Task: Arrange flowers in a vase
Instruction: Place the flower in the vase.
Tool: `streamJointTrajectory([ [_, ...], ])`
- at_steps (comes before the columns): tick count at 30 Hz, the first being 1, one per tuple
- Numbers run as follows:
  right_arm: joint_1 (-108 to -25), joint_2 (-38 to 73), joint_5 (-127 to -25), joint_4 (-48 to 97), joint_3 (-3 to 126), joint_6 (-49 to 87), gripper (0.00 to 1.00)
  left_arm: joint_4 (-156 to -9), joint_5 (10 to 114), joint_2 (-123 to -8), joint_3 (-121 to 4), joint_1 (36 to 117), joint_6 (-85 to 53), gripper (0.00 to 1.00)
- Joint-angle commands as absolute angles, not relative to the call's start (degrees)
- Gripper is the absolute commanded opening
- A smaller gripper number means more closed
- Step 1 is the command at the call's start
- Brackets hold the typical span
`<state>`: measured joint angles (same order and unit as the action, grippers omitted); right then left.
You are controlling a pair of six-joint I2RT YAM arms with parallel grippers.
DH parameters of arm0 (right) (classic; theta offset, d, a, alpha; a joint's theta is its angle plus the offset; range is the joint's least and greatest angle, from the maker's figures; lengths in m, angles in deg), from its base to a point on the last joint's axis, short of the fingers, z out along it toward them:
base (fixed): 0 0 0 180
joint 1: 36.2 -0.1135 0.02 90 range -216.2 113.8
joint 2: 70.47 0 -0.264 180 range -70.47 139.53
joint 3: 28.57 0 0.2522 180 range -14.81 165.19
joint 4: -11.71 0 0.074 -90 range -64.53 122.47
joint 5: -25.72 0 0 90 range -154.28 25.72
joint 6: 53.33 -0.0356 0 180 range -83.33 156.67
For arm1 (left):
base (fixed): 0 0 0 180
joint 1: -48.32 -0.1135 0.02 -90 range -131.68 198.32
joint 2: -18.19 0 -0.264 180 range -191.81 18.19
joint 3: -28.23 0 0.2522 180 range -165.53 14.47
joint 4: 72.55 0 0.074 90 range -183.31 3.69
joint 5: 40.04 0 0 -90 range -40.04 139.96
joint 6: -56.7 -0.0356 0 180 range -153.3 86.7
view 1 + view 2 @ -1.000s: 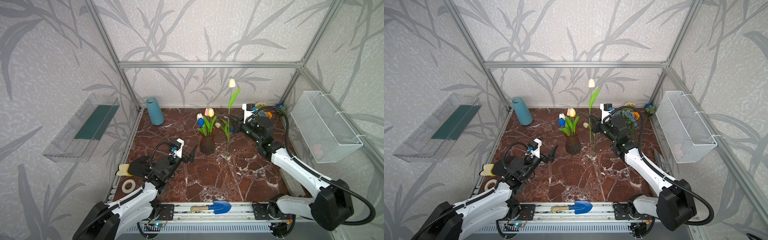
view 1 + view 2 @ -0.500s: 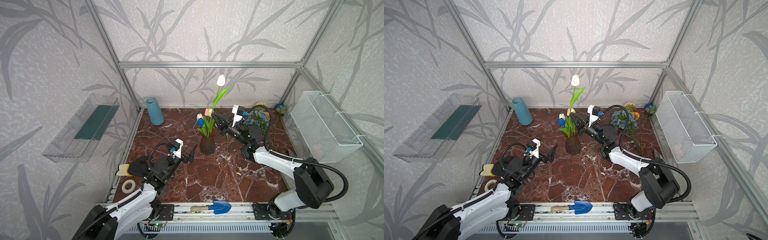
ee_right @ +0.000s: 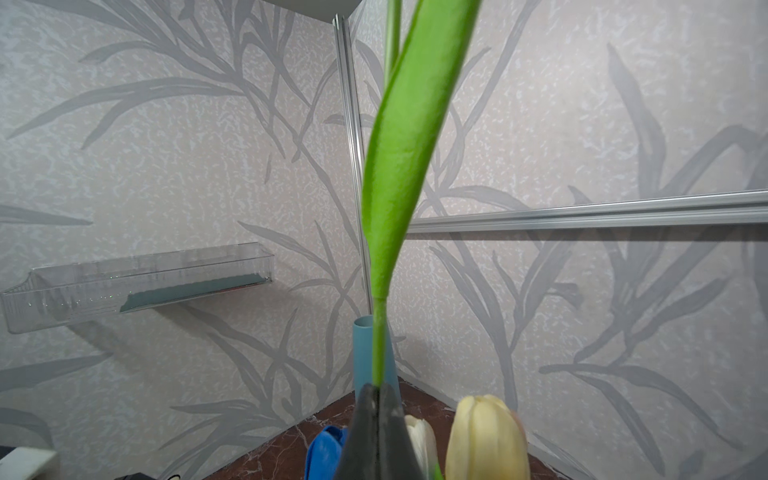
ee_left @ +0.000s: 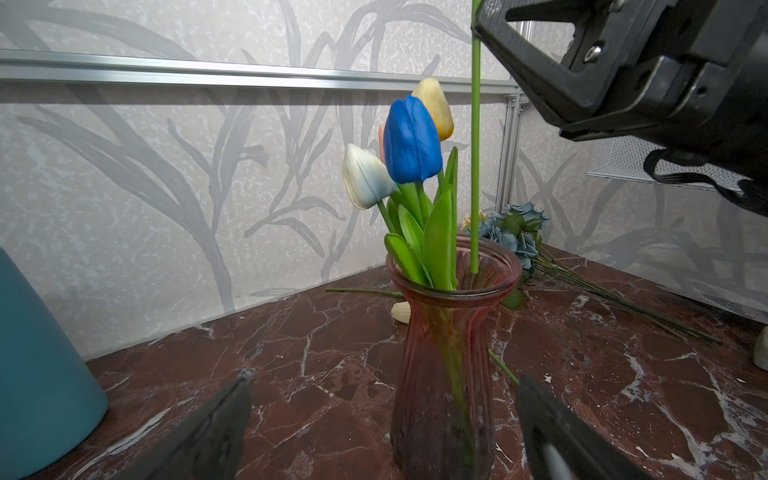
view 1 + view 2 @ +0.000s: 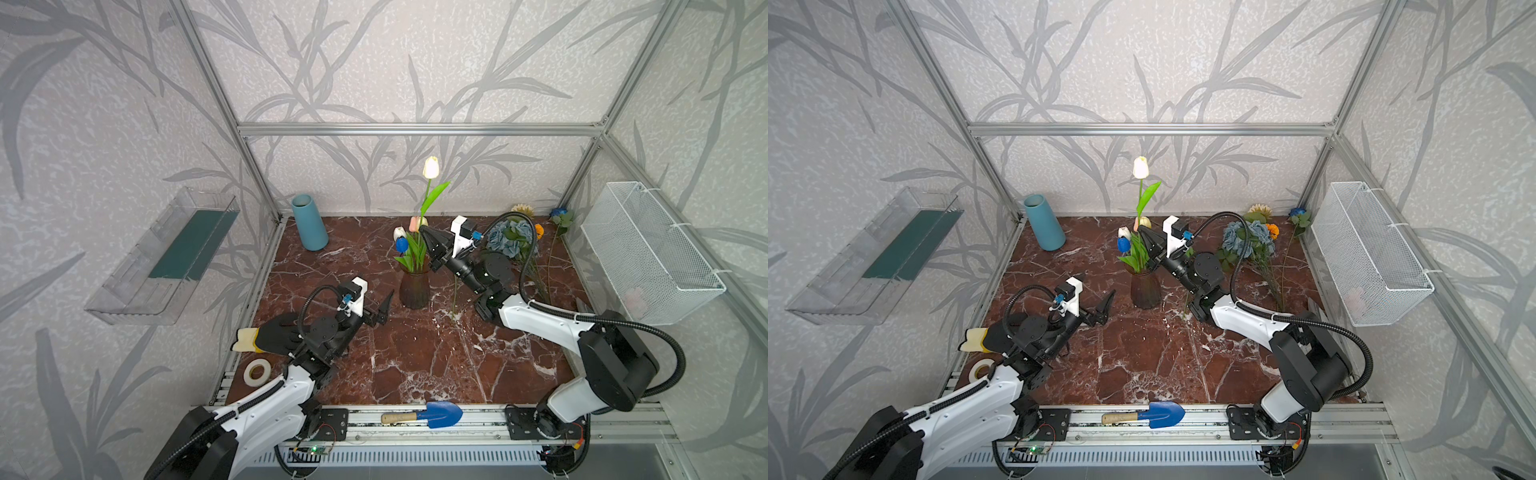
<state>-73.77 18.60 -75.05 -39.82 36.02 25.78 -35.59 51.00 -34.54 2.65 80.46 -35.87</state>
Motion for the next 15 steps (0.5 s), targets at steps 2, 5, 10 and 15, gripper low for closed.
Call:
streamJointTrajectory([
  [2,-74.22,19.93,-72.91,-41.13,34.94,29.33,0.0,-33.96,50.37,-35.24,3.52,80.44,-36.05,0.99],
  [5,-74.56,20.23,-72.81,-40.93,33.36,31.42,0.0,-34.06,50.13,-35.17,3.7,80.45,-36.03,0.99],
  [10,-75.23,19.49,-73.19,-37.57,31.93,35.02,0.0,-34.39,49.96,-34.9,3.77,80.49,-36.2,0.99],
  [15,-75.4,19.19,-72.84,-33.31,30.74,36.16,0.15,-34.3,49.96,-35.25,3.57,80.47,-36.14,0.99],
])
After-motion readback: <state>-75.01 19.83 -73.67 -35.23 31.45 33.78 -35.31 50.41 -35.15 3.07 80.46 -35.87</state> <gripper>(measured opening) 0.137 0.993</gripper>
